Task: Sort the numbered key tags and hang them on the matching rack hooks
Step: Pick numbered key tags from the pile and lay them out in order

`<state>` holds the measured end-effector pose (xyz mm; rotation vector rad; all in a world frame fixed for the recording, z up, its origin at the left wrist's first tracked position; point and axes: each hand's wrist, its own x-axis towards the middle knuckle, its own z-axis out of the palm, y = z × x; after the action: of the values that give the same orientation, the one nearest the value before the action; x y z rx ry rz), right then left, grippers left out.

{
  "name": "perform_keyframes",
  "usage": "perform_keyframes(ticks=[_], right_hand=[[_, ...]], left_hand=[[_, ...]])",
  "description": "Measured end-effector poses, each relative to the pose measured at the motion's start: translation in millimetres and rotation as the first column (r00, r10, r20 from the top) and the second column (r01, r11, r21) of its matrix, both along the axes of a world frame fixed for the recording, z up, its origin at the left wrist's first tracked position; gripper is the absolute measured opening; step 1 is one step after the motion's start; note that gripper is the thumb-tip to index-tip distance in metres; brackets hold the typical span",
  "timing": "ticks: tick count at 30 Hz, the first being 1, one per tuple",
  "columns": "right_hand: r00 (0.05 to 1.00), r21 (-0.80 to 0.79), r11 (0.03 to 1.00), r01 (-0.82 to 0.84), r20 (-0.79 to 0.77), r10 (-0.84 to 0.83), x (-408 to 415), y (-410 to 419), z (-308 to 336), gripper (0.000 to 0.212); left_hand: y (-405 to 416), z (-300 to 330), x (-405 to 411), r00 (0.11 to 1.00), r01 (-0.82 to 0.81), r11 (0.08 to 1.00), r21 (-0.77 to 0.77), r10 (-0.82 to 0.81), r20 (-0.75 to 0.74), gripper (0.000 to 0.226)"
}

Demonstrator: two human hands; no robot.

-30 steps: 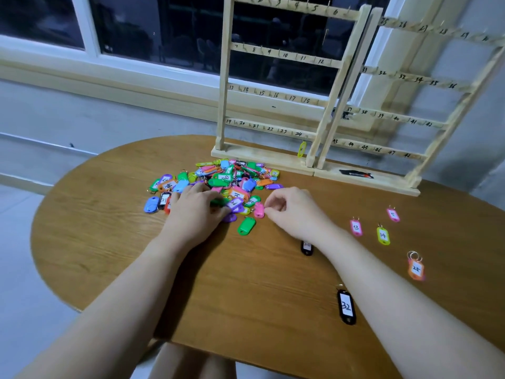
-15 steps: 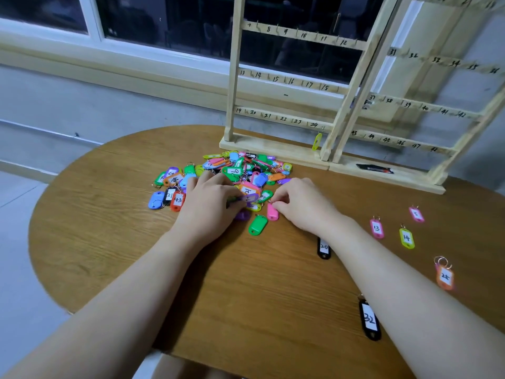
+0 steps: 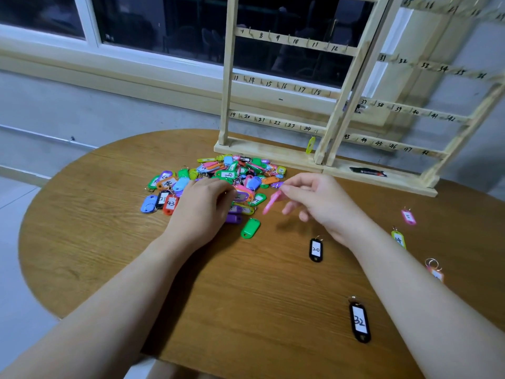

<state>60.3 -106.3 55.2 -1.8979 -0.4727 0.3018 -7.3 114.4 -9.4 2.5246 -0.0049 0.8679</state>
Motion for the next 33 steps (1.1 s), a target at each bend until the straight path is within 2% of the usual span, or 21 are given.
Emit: perform_keyframes(ticks=[4,10,16,23,28,33], right_hand=[[0.998,0.159,0.987,0.002,-0.058,0.007,-16.6,-29.0,2.9,0.007],[0.989,0.273,0.959,0.070,-0.144,-0.031,-29.3,-75.7,0.6,0.014],[0.976,0.277,0.955,0.109,-0.213,-0.050,-29.7,-95.5,-16.1,0.017],[0.968,0.236,0.964,0.124,-0.243,-0.065,-29.8,-103.8,-19.5,0.016],[0.960,0.308,0.948,0.083,-0.279,0.006,-35.0,-107.9,-15.7,0.011],[0.956,0.308,0.950,0.044,-0.290,0.050,-38.0,-110.6,-14.9,0.009]], left_hand=[[-2.2,3.5,-4.5,0.998,0.056,0.996,-0.075,-0.053,0.034,0.016],[-10.7,8.6,-11.3,0.999,0.049,0.991,-0.122,-0.046,0.027,0.011],[-14.0,5.6,-17.1,0.995,0.087,0.969,-0.232,-0.096,-0.027,0.007],[-22.7,8.2,-24.3,0.982,0.138,0.939,-0.314,-0.170,-0.079,0.022],[-37.6,9.3,-26.7,0.977,0.144,0.932,-0.334,-0.187,-0.100,0.015],[-44.2,10.5,-27.8,0.979,0.120,0.922,-0.369,-0.173,-0.112,0.008]])
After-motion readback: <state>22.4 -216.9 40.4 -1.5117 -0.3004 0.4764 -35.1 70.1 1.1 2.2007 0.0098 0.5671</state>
